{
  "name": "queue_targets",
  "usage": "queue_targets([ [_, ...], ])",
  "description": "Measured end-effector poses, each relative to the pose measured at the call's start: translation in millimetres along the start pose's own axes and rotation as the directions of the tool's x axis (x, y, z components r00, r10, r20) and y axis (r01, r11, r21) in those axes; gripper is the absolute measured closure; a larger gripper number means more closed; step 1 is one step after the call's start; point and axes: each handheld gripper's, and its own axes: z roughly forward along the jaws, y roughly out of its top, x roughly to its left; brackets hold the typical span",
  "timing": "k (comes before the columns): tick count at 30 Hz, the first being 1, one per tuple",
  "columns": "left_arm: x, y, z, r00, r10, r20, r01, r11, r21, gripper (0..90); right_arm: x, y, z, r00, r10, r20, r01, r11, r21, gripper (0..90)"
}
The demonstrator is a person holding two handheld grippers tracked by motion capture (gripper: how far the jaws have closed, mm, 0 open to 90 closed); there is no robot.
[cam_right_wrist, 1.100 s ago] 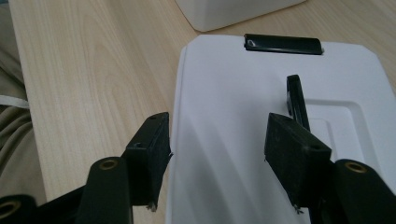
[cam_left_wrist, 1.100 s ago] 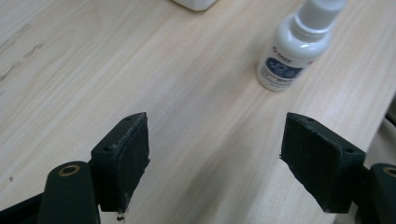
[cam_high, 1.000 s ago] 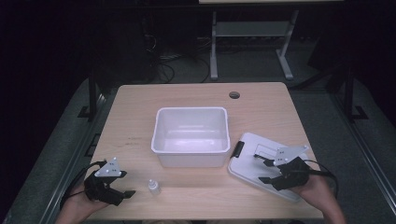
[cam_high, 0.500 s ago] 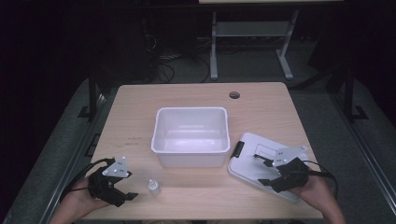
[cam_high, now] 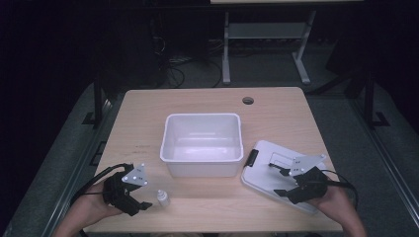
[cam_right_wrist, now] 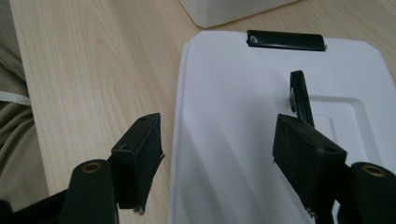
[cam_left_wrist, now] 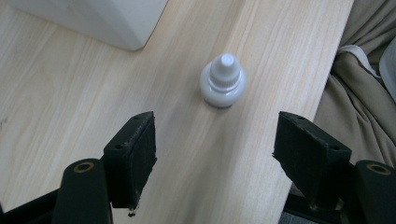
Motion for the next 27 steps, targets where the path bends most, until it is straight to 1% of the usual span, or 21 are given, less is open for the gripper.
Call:
queue_targets([
  [6,-0.6,9.8,4.3,0.9999,0.013,0.006,-0.013,0.9997,0.018,29.1,0.2,-0.2,0.3,1.0000,-0.002,-0.001,0.002,1.000,0.005,31.9],
  [11,0.6,17.4,9.2,0.9996,0.027,0.013,-0.027,0.9986,0.045,29.8,-0.2,-0.2,-0.9,1.0000,0.002,0.001,-0.002,1.000,0.003,31.7],
  [13,1.0,20.4,11.2,0.9992,0.034,0.020,-0.035,0.9974,0.062,30.2,-0.4,-0.5,-1.8,1.0000,0.004,0.004,-0.004,1.000,0.006,31.4],
  [19,0.7,27.3,17.4,0.9984,0.046,0.032,-0.049,0.9949,0.088,31.6,-0.8,-1.3,-1.7,0.9999,0.005,0.010,-0.005,1.000,0.005,31.2],
  [23,0.9,31.1,21.2,0.9977,0.049,0.046,-0.053,0.9939,0.096,32.0,-0.8,-1.2,-2.3,0.9999,0.004,0.012,-0.004,1.000,0.006,31.2],
  [24,0.9,33.1,23.0,0.9973,0.054,0.049,-0.059,0.9928,0.104,32.0,-0.7,-1.3,-2.5,0.9999,0.005,0.011,-0.005,1.000,0.005,31.2],
  [27,0.9,34.7,25.1,0.9969,0.059,0.052,-0.064,0.9917,0.112,32.6,-0.9,-1.4,-3.0,0.9999,0.001,0.011,-0.001,1.000,0.002,31.2],
])
